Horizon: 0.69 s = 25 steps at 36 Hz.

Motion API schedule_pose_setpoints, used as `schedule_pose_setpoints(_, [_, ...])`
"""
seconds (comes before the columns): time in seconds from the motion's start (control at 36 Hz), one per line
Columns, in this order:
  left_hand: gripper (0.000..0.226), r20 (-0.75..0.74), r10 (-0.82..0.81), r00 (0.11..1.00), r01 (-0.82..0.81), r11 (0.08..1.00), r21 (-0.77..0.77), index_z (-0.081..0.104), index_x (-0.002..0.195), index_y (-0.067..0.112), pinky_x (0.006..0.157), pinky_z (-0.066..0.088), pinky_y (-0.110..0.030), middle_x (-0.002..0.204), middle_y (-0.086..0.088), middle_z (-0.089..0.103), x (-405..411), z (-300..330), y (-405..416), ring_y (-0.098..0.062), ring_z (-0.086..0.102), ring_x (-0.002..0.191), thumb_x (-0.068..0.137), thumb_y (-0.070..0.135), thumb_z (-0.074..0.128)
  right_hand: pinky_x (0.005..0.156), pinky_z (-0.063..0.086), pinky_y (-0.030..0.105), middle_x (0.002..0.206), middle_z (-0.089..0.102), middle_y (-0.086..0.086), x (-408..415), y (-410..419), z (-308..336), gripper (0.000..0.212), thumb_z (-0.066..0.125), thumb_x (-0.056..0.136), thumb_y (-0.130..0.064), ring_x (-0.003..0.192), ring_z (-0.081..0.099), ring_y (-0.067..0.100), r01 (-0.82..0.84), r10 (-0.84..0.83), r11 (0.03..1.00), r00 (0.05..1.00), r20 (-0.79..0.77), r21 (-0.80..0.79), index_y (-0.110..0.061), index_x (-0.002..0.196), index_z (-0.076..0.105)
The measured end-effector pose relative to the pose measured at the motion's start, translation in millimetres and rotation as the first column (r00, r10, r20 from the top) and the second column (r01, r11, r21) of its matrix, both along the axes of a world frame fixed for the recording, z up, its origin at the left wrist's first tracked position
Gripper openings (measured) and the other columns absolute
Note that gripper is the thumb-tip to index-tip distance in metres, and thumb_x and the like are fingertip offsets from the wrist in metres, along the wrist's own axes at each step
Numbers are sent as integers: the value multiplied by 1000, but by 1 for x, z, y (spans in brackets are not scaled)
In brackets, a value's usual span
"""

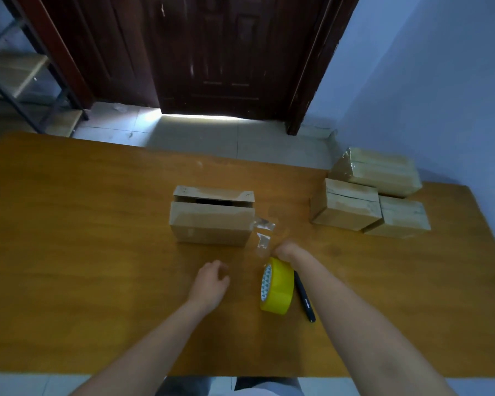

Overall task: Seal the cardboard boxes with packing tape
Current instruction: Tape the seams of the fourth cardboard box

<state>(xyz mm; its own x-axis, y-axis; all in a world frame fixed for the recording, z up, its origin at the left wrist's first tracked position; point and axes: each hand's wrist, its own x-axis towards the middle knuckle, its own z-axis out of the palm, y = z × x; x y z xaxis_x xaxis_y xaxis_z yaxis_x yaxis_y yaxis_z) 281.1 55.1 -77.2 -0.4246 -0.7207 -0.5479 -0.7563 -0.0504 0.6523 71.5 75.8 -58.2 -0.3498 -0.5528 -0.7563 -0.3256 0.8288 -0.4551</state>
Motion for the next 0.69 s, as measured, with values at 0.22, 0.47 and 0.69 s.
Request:
schedule_pose_setpoints(0.22, [28,-61,105,993,-96,986,136,56,123,9,83,43,-27,121,-8,57,-41,4,2,-22,54,108,96,18,54,77,47,29,79,53,1,0,0,-4,23,56,92,-6,79,52,17,-25,23,999,999,-37,-31,-17,72,52])
schedule_pose_setpoints(0.47, [49,-76,414,907,-328,808,490,47,131,2,99,45,-38,126,-16,57,-69,0,4,-31,55,114,91,26,63,54,35,15,67,51,-2,19,34,-12,34,46,88,4,60,46,4,8,-38,981,988,-150,-194,-20,64,39])
schedule_pose_setpoints(0.69, [7,-259,503,824,-238,724,648,62,98,9,77,46,-33,91,-7,66,-68,3,18,-24,61,94,94,14,58,59,34,13,67,50,-8,32,61,0,31,48,89,3,63,44,4,101,-135,932,988,-75,-347,-20,71,41])
